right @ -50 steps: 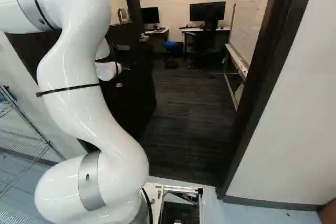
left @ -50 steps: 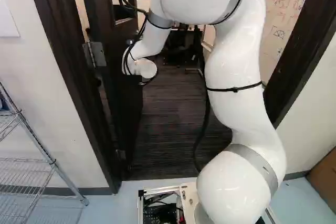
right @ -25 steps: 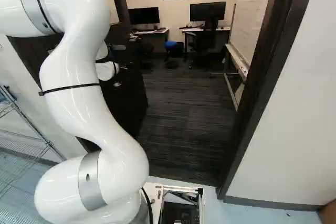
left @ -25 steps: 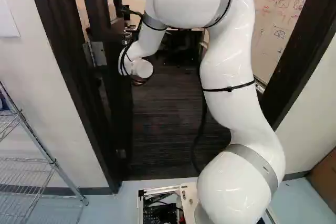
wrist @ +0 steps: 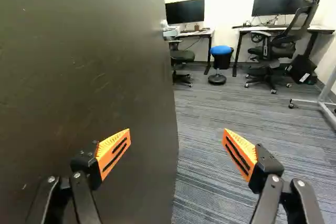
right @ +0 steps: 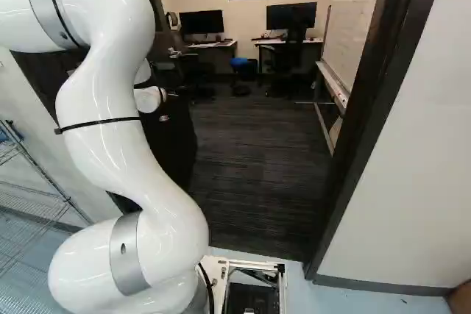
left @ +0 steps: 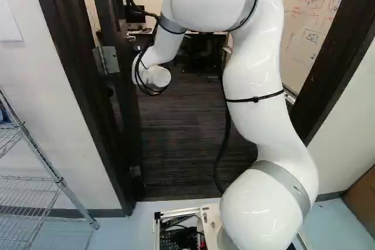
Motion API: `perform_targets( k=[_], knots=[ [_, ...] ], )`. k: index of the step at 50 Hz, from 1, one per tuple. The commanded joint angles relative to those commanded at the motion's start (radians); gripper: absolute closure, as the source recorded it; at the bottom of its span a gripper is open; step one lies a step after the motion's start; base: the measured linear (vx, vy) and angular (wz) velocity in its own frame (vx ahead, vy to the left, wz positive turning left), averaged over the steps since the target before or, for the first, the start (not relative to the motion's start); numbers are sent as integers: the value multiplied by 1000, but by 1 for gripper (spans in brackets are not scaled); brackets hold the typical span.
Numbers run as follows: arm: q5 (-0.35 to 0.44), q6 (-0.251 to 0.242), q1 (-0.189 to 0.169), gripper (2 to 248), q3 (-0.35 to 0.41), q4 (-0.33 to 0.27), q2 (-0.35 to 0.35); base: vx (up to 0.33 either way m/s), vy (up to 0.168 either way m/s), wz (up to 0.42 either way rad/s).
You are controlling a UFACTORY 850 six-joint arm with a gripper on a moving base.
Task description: Open the door and move inside
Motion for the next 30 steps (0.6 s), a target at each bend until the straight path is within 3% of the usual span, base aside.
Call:
perform_targets(
  k=[30],
  knots=[
    [0,0,0,3,0,-51,0,0,0,0]
  ],
)
